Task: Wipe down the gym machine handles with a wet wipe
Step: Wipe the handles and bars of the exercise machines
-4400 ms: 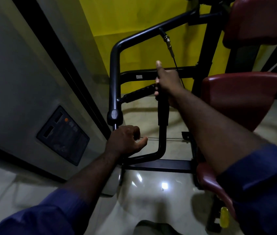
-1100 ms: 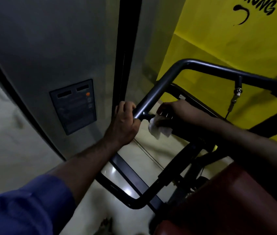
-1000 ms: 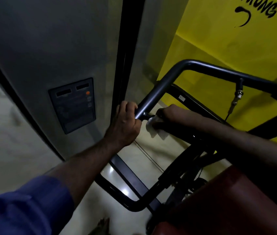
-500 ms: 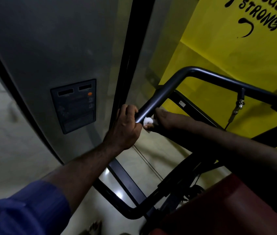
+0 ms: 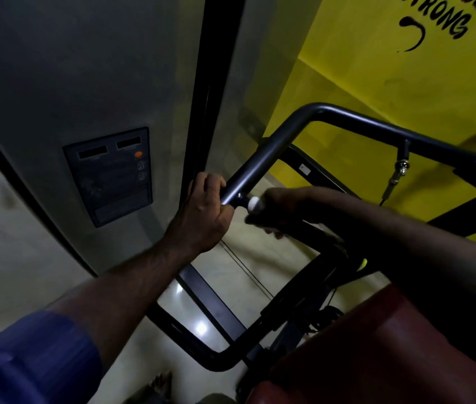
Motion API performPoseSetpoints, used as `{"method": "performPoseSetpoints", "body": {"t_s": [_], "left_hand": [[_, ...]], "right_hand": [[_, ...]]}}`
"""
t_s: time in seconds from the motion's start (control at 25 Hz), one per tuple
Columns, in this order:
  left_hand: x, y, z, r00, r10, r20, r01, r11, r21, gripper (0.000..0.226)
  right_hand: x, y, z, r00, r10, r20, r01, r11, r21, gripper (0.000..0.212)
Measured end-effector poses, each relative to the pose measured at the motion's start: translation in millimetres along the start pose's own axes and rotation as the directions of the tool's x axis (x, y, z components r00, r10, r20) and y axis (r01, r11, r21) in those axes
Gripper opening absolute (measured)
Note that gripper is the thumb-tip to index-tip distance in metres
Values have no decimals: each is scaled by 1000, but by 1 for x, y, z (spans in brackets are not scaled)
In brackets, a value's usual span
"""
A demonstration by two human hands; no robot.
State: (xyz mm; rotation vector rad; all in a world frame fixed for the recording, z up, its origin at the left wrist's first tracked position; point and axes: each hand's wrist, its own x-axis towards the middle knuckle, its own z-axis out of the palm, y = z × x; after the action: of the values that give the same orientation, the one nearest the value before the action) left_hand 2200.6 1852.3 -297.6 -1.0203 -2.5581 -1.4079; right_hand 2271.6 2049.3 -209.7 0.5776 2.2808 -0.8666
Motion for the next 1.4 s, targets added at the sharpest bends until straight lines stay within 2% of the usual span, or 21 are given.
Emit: {"method": "performPoseSetpoints", "body": {"t_s": [0.2,0.24,0.32,0.36,0.4,0.52,0.6,0.64,0.68,0.76,0.8,0.88,1.0,1.08,1.16,1.24,1.32,1.36,1.4], "left_hand": [[6,-1,4,1000,-12,8,12,1000,5,35],[6,-1,6,1000,-6,11,6,1000,9,35],[8,-3,6,1000,-2,12,2,1000,19,36],[8,-4,6,1000,-2,11,2,1000,29,37],[8,-4,7,1000,3,9,-3,999,45,38],[5,0,6,1000,17,24,-19,997,72,44],[3,5,2,1000,6,26,-7,998,62,46],[1,7,0,999,40,20,-41,996,77,42],[-2,9,-2,993,114,14,-115,986,124,36],[-6,9,-3,947,320,21,-315,918,242,25],[-7,8,-3,935,354,22,-348,905,245,24],[-5,7,-1,969,245,0,-240,950,202,30],[0,3,3,996,91,2,-90,980,180,43],[1,2,5,996,88,23,-90,976,198,45],[1,5,6,995,95,29,-99,965,241,44],[-1,8,4,998,64,19,-66,963,259,41],[-4,9,2,987,150,66,-163,937,309,31],[-4,7,2,972,212,105,-236,910,341,25],[-5,7,2,969,214,123,-244,911,334,23]], "right_hand": [[-42,30,-3,999,-33,33,39,975,-220,41],[-44,28,-4,998,-22,56,32,983,-178,40],[-43,16,-4,999,-32,28,28,990,138,35],[-42,9,-4,999,-51,-8,52,957,287,36],[-35,3,-4,996,-72,-42,83,929,360,39],[-30,-20,11,983,-143,-111,175,906,385,37],[-28,-13,17,967,-213,-138,253,853,456,35],[-34,-8,16,968,-214,-134,252,858,447,36],[-38,2,10,978,-182,-102,208,892,402,37],[-45,23,-3,993,-57,104,29,967,255,35],[-49,35,-8,983,-53,177,23,986,168,39],[-56,57,-18,973,-104,208,100,994,31,46],[-55,61,-15,967,-119,225,140,987,-79,49],[-36,31,-9,976,-75,206,101,987,-122,47],[-4,11,-4,991,-46,125,57,994,-88,31],[13,10,-5,988,-141,59,148,981,-125,16],[31,32,4,945,-327,-15,314,916,-249,38],[19,41,7,910,-416,-3,393,863,-318,39],[7,45,14,867,-495,65,478,785,-395,35]]}}
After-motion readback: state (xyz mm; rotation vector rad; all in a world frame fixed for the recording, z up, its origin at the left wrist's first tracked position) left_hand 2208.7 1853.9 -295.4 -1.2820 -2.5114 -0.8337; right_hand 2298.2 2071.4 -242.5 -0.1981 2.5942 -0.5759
